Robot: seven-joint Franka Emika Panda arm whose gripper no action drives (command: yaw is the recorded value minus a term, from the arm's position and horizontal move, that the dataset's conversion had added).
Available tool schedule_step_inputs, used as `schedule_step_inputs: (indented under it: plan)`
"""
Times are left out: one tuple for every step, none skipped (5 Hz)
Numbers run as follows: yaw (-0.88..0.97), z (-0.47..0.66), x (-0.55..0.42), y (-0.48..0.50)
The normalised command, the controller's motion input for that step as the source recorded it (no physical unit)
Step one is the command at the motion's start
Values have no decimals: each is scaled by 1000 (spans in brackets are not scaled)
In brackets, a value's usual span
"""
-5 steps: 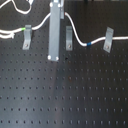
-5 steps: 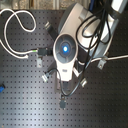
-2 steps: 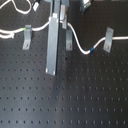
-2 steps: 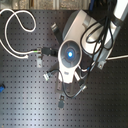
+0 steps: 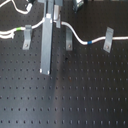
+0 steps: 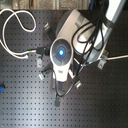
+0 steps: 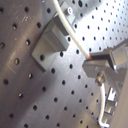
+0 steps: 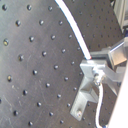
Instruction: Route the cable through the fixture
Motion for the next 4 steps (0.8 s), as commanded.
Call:
schedule_step_inputs:
  plan:
    - [0, 493, 87, 240]
    - [0, 656, 63, 201]
    - [-49, 627, 36, 198]
    - [-271, 390, 5, 7]
